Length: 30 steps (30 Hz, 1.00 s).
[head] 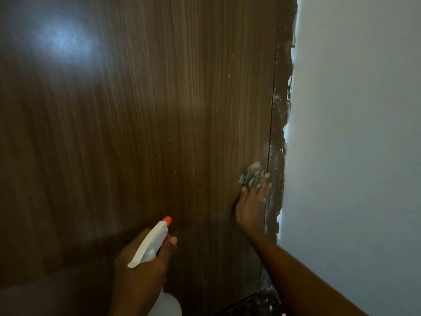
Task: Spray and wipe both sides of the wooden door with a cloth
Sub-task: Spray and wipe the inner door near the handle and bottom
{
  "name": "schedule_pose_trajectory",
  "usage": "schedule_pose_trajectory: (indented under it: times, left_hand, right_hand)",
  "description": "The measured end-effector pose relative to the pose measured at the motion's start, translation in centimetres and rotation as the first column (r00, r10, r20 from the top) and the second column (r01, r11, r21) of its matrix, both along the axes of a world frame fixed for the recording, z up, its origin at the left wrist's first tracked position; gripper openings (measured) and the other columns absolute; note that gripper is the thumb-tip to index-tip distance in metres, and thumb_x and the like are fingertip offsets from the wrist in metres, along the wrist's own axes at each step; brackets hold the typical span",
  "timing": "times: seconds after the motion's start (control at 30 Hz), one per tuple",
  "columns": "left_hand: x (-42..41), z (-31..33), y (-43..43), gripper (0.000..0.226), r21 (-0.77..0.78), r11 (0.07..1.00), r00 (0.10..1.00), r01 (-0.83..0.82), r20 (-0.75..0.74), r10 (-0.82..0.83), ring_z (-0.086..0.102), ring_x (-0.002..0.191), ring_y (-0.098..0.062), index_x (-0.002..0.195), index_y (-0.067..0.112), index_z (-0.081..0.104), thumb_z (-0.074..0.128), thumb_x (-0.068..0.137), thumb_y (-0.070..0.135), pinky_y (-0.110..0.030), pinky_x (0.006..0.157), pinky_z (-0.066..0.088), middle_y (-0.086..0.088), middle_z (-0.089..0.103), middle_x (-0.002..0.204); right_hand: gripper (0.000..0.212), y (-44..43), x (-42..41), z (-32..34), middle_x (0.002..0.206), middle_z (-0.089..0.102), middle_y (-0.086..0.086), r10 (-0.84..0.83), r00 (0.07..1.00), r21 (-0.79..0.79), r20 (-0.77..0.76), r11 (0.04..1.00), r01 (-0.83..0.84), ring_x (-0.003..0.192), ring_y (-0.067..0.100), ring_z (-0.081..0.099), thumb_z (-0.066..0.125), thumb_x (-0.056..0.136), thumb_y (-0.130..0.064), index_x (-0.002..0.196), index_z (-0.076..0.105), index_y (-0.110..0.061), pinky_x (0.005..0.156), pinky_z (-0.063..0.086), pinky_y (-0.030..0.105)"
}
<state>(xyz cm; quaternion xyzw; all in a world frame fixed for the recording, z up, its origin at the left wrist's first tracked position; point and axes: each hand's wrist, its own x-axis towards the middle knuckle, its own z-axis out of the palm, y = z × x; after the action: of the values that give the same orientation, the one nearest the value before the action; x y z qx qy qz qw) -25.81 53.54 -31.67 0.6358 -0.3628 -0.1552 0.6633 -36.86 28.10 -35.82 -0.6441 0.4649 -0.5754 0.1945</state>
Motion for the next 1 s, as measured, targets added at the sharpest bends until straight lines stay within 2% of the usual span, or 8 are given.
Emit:
schedule_pose_trajectory:
  times: [0.1,0.2,0.33,0.47,0.57,0.67,0.83,1.0]
  left_hand:
    - [-0.5,-0.9,-0.5,0.093,-0.081,0.991,0.994,-0.110,0.005,0.110,0.051,0.083,-0.025,0.110,-0.009,0.057,0.071,0.060,0.068,-0.048,0.101,0.039,-0.006,0.053,0.088]
    - [-1.0,-2.1,-1.3,0.025,0.083,0.992,0.995,-0.093,0.043,0.089,0.058,0.087,-0.035,0.097,0.012,0.059,0.074,0.078,0.017,-0.050,0.095,0.045,-0.004,0.055,0.081]
    - [-2.7,-3.9,-2.5,0.035,0.126,0.990,0.998,-0.061,0.042,0.056,0.058,0.094,-0.029,0.104,0.012,0.062,0.077,0.073,0.007,-0.042,0.095,0.044,0.009,0.051,0.078]
    - [-5.0,-6.2,-3.1,0.043,0.202,0.977,0.990,-0.062,0.134,0.035,0.054,0.078,-0.010,0.075,0.040,0.047,0.082,0.071,0.016,-0.024,0.086,0.040,0.019,0.046,0.073]
    - [-5.3,-8.1,-3.2,0.024,0.347,0.932,0.966,-0.102,0.258,0.010,0.058,0.104,-0.014,0.101,0.032,0.055,0.069,0.082,0.038,-0.010,0.084,0.030,0.017,0.057,0.090]
    - [-5.1,-9.7,-3.6,0.028,0.266,0.957,0.979,-0.115,0.195,0.063,0.055,0.079,-0.011,0.090,0.026,0.054,0.078,0.076,0.024,-0.021,0.089,0.041,0.019,0.049,0.075]
    - [-4.7,-10.4,-3.7,0.038,0.199,0.963,0.976,-0.182,0.158,0.152,0.049,0.071,-0.015,0.074,0.032,0.052,0.084,0.067,0.013,-0.026,0.077,0.038,0.018,0.049,0.070]
    - [-3.3,-10.7,-2.3,0.038,0.150,0.969,0.969,-0.197,0.182,0.169,0.049,0.059,-0.001,0.069,0.036,0.047,0.084,0.067,0.027,-0.013,0.066,0.040,0.013,0.053,0.067]
  right_hand:
    - [0.067,-2.1,-0.5,7.8,0.167,-0.005,0.002,-0.068,0.987,0.065,0.145,0.996,0.059,0.153,0.024,0.002,0.034,0.107,-0.039,0.160,-0.003,-0.023,0.120,0.013,0.050]
    - [0.059,-3.3,-0.8,9.9,0.167,-0.009,0.000,-0.024,0.998,-0.224,-0.064,0.975,0.009,0.153,0.026,-0.009,0.029,0.108,-0.037,0.159,0.002,-0.026,0.120,0.006,0.054]
    - [0.061,-3.8,-1.8,0.9,0.164,-0.018,-0.008,-0.022,0.931,-0.388,-0.365,0.913,-0.130,0.152,0.023,-0.016,0.027,0.105,-0.037,0.154,-0.009,-0.045,0.120,0.010,0.058]
    - [0.063,-6.5,-6.2,-6.9,0.164,-0.019,-0.012,0.061,0.924,-0.222,-0.377,0.963,-0.154,0.153,0.018,-0.014,0.028,0.104,-0.037,0.153,-0.010,-0.050,0.119,0.018,0.063]
    - [0.060,-7.3,-6.8,-7.9,0.162,-0.023,-0.017,0.071,0.947,-0.187,-0.314,0.973,-0.135,0.153,0.017,-0.015,0.029,0.104,-0.037,0.156,-0.002,-0.038,0.120,0.017,0.061]
    - [0.066,-5.3,-3.9,-6.6,0.161,-0.024,-0.016,0.016,0.965,-0.226,-0.260,0.971,-0.077,0.153,0.020,-0.014,0.033,0.105,-0.031,0.153,-0.009,-0.044,0.121,0.012,0.061]
    - [0.089,-3.1,-2.3,-11.7,0.165,-0.016,-0.002,-0.056,0.804,-0.440,-0.591,0.858,-0.264,0.150,0.033,-0.009,0.063,0.094,-0.021,0.157,0.003,-0.036,0.112,0.016,0.066]
    - [0.071,-2.5,-3.2,-13.7,0.166,-0.012,-0.002,0.067,0.956,-0.148,-0.287,0.982,-0.114,0.153,0.030,-0.002,0.048,0.102,-0.018,0.157,0.005,-0.034,0.115,0.026,0.065]
